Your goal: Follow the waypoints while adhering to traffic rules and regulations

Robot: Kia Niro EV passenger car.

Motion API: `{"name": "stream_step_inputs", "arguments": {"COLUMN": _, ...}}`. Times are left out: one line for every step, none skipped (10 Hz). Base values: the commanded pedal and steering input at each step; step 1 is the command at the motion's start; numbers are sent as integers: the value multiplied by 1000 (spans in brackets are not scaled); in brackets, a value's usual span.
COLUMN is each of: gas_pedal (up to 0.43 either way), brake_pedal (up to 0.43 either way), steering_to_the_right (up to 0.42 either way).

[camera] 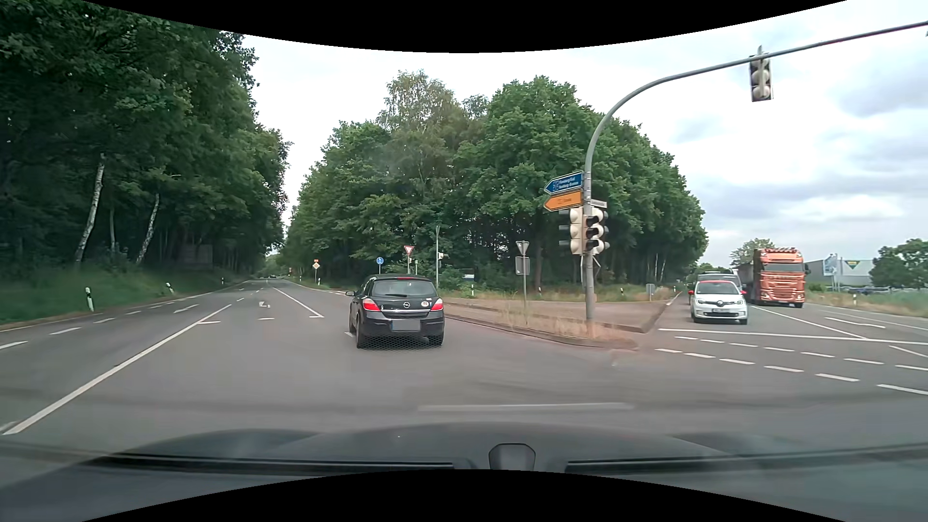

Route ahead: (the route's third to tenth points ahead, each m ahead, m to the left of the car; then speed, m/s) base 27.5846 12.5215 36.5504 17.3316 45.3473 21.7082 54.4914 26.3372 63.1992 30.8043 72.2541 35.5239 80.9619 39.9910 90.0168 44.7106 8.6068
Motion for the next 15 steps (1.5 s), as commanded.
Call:
{"name": "stream_step_inputs", "arguments": {"gas_pedal": 248, "brake_pedal": 0, "steering_to_the_right": -122}}
{"name": "stream_step_inputs", "arguments": {"gas_pedal": 248, "brake_pedal": 0, "steering_to_the_right": -125}}
{"name": "stream_step_inputs", "arguments": {"gas_pedal": 248, "brake_pedal": 0, "steering_to_the_right": -125}}
{"name": "stream_step_inputs", "arguments": {"gas_pedal": 248, "brake_pedal": 0, "steering_to_the_right": -125}}
{"name": "stream_step_inputs", "arguments": {"gas_pedal": 260, "brake_pedal": 0, "steering_to_the_right": -126}}
{"name": "stream_step_inputs", "arguments": {"gas_pedal": 260, "brake_pedal": 0, "steering_to_the_right": -124}}
{"name": "stream_step_inputs", "arguments": {"gas_pedal": 260, "brake_pedal": 0, "steering_to_the_right": -124}}
{"name": "stream_step_inputs", "arguments": {"gas_pedal": 280, "brake_pedal": 0, "steering_to_the_right": -124}}
{"name": "stream_step_inputs", "arguments": {"gas_pedal": 280, "brake_pedal": 0, "steering_to_the_right": -123}}
{"name": "stream_step_inputs", "arguments": {"gas_pedal": 287, "brake_pedal": 0, "steering_to_the_right": -121}}
{"name": "stream_step_inputs", "arguments": {"gas_pedal": 311, "brake_pedal": 0, "steering_to_the_right": -118}}
{"name": "stream_step_inputs", "arguments": {"gas_pedal": 319, "brake_pedal": 0, "steering_to_the_right": -113}}
{"name": "stream_step_inputs", "arguments": {"gas_pedal": 319, "brake_pedal": 0, "steering_to_the_right": -109}}
{"name": "stream_step_inputs", "arguments": {"gas_pedal": 339, "brake_pedal": 0, "steering_to_the_right": -106}}
{"name": "stream_step_inputs", "arguments": {"gas_pedal": 350, "brake_pedal": 0, "steering_to_the_right": -100}}
